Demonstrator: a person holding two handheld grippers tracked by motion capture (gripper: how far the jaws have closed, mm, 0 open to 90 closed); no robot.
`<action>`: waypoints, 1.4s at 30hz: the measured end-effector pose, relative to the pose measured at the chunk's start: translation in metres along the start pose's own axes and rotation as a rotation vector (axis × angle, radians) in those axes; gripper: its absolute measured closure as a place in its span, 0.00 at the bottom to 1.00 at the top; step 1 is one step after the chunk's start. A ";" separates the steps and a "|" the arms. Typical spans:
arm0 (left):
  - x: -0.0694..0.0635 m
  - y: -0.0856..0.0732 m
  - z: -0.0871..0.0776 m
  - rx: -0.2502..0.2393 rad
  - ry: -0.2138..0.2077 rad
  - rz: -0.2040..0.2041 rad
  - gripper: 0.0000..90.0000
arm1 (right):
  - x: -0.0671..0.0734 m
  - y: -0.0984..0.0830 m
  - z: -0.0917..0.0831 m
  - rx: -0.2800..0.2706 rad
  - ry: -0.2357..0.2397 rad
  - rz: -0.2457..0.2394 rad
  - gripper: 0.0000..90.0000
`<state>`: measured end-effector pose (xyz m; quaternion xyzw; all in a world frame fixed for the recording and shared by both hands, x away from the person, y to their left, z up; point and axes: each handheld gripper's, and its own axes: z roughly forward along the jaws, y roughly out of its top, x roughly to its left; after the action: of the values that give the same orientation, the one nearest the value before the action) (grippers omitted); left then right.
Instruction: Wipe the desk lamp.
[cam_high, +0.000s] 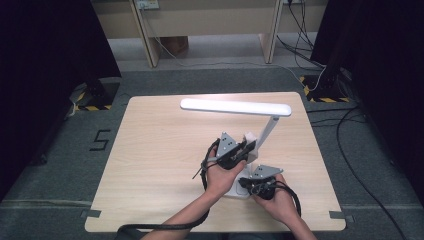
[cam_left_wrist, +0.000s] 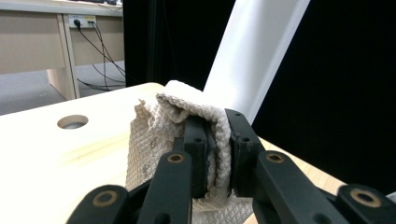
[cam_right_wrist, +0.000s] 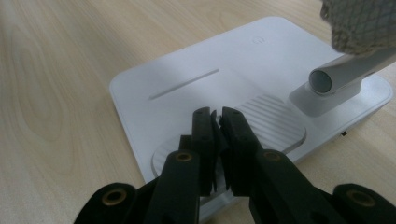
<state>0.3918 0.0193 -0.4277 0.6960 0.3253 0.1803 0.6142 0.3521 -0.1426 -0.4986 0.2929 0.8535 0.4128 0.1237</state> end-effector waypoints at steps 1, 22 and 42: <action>0.000 -0.001 0.000 0.004 0.002 0.000 0.89 | 0.000 0.000 0.000 0.000 -0.001 -0.001 0.94; 0.018 -0.033 0.011 0.120 0.027 -0.034 0.89 | 0.001 0.000 0.002 -0.005 0.004 -0.003 0.95; 0.033 -0.025 -0.016 0.182 0.034 -0.062 0.91 | 0.006 0.010 -0.014 -0.052 -0.034 0.035 0.71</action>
<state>0.3998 0.0542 -0.4543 0.7354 0.3720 0.1427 0.5481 0.3453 -0.1432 -0.4816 0.3115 0.8350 0.4319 0.1384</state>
